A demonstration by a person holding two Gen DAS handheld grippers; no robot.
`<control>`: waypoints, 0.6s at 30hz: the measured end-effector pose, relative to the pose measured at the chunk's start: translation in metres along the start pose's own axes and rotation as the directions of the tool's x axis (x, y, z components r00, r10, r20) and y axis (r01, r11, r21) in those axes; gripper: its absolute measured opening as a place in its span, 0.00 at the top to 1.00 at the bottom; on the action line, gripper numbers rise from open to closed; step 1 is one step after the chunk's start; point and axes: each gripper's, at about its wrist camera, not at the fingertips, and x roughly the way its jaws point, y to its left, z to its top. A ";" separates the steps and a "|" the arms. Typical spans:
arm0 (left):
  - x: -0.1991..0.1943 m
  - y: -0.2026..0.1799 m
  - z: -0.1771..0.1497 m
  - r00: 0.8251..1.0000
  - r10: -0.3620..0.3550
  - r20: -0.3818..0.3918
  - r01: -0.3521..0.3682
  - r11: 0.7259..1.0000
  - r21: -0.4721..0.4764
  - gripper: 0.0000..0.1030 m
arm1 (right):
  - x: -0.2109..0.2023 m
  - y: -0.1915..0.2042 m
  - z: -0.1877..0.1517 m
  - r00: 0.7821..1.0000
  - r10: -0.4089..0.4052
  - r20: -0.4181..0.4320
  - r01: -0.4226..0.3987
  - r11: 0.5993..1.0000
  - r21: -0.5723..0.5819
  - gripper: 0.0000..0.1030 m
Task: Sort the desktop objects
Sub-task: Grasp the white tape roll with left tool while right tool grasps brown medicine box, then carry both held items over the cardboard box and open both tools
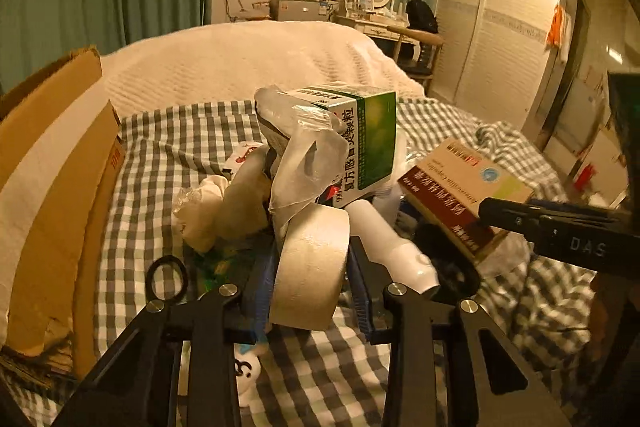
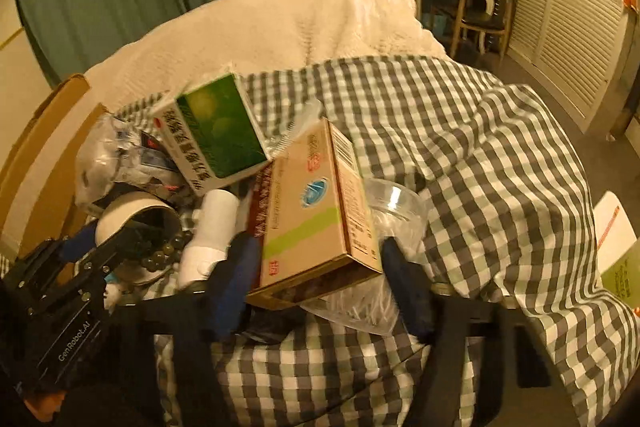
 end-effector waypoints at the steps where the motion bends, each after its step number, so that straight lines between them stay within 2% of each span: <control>1: 0.000 0.002 0.001 1.000 -0.007 -0.003 0.007 1.000 -0.009 0.66 | -0.002 -0.001 0.001 1.000 0.012 0.002 -0.012 1.000 0.012 0.50; 5: -0.008 0.004 0.000 1.000 -0.021 0.002 0.021 0.999 -0.041 0.67 | -0.009 -0.006 0.001 0.998 0.059 0.014 -0.060 0.997 0.040 0.57; 10: -0.028 0.005 0.000 0.998 -0.028 0.061 0.031 0.998 -0.051 0.69 | -0.031 -0.002 0.001 0.995 0.068 0.066 -0.069 0.997 0.014 0.64; 14: -0.047 0.008 0.002 0.992 -0.055 0.115 0.062 0.997 -0.053 0.70 | -0.050 0.008 -0.002 0.992 0.078 0.100 -0.076 0.997 -0.021 0.66; 18: -0.053 0.009 0.003 0.992 -0.066 0.112 0.072 0.996 -0.058 0.70 | -0.063 0.012 -0.007 0.990 0.090 0.111 -0.087 0.996 -0.033 0.66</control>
